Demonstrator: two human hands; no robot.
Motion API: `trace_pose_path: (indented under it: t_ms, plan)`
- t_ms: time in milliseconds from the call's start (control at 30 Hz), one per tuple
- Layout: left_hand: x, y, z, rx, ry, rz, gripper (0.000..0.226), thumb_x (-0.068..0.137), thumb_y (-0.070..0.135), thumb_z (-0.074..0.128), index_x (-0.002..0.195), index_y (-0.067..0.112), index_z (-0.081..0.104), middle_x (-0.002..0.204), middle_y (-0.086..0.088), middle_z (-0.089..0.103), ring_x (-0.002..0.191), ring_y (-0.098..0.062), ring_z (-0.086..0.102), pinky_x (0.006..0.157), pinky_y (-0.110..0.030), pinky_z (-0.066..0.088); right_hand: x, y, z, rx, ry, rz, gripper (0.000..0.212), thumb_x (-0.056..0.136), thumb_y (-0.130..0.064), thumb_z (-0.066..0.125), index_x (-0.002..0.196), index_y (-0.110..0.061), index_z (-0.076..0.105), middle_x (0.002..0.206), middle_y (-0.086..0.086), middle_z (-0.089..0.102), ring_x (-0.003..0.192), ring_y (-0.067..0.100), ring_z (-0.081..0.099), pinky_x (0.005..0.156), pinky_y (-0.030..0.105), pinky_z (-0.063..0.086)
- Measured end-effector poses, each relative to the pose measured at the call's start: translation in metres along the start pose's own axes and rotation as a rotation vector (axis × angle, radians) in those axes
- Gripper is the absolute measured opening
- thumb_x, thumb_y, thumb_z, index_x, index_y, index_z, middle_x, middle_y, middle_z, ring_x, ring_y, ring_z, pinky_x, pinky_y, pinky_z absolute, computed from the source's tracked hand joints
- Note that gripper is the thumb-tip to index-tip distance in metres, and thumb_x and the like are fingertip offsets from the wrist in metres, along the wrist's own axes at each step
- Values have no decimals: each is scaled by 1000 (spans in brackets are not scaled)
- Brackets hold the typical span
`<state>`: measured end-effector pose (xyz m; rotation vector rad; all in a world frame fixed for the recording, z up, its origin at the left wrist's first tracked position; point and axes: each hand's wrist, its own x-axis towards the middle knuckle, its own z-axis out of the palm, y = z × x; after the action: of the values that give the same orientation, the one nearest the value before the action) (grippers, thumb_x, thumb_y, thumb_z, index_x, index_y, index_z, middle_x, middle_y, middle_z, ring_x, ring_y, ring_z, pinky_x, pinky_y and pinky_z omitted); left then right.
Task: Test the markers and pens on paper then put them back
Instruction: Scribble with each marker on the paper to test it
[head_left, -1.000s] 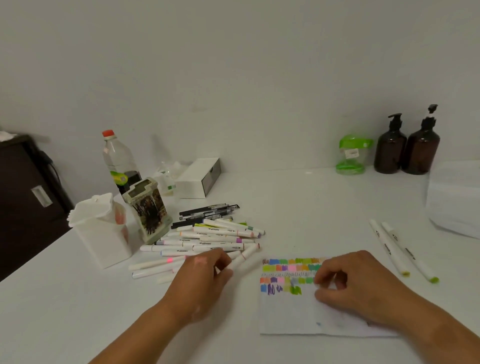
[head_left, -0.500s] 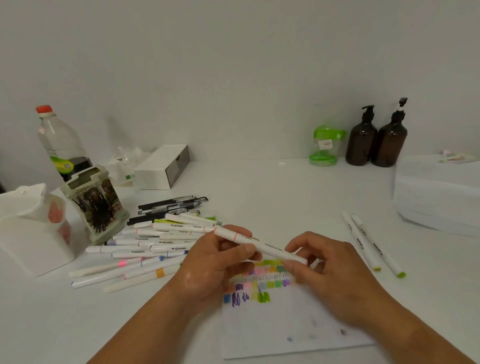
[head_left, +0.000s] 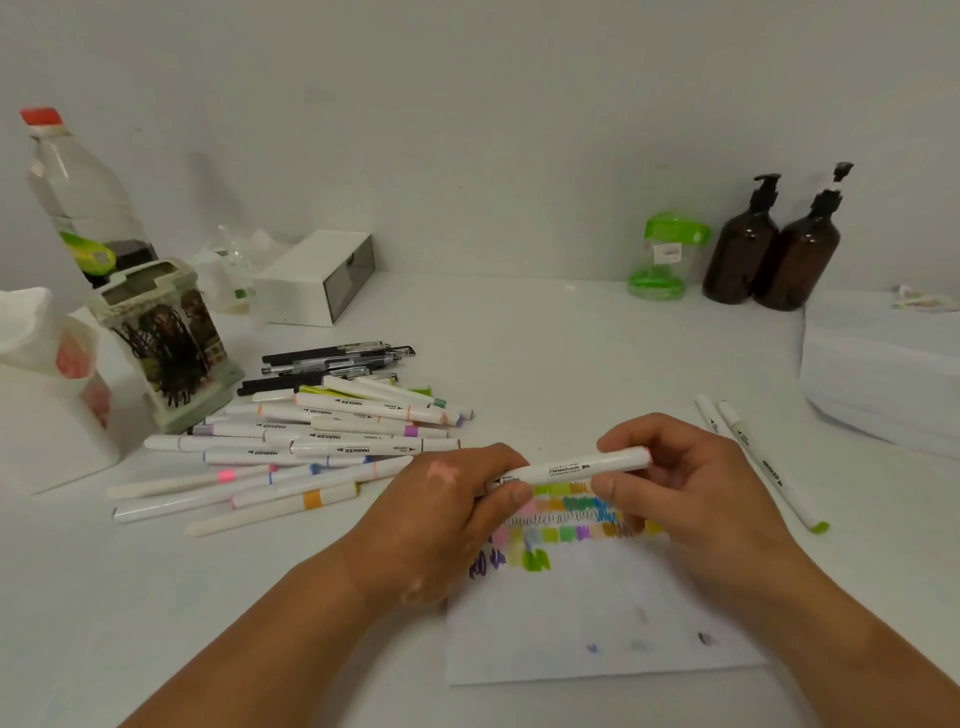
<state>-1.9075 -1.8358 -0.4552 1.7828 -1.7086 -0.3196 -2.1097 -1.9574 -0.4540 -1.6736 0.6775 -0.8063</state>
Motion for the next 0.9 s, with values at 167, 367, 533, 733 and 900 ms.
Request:
trace_pose_path:
  t_ms: [167,367,533,733,900]
  plan:
    - [-1,7,5,-19,-7,82,28,99,44,49,116,29,65,67,15,56,65,-5,55,60,-19,43,-3,-1,11,90,-124,51,34,64,-37,84,90,-18,77,59,7,61,52,20,55,51,25,48]
    - [-1,12,7,-101,30,73,30,96,49,52,115,32,67,58,21,54,58,0,54,56,-9,36,-3,4,19,215,-119,121,40,59,-37,92,87,-15,74,61,10,58,55,22,53,52,28,46]
    - [-1,5,11,-3,-95,-4,69,67,79,67,124,49,44,83,26,54,77,1,55,67,-11,48,0,1,14,335,57,144,20,68,-22,75,65,-16,56,52,5,42,47,19,42,43,26,38]
    - [-1,-5,11,230,-248,-25,99,48,92,65,133,45,47,101,23,41,93,2,44,80,-22,45,-5,0,8,227,-33,196,23,70,-21,59,79,-8,76,58,15,59,51,26,59,42,27,44]
    - [-2,-7,8,243,-246,-58,103,48,92,64,137,46,44,103,22,41,97,-1,45,87,-27,48,-10,-4,21,-28,-93,190,5,75,-19,78,77,-15,75,61,13,66,53,20,62,47,26,49]
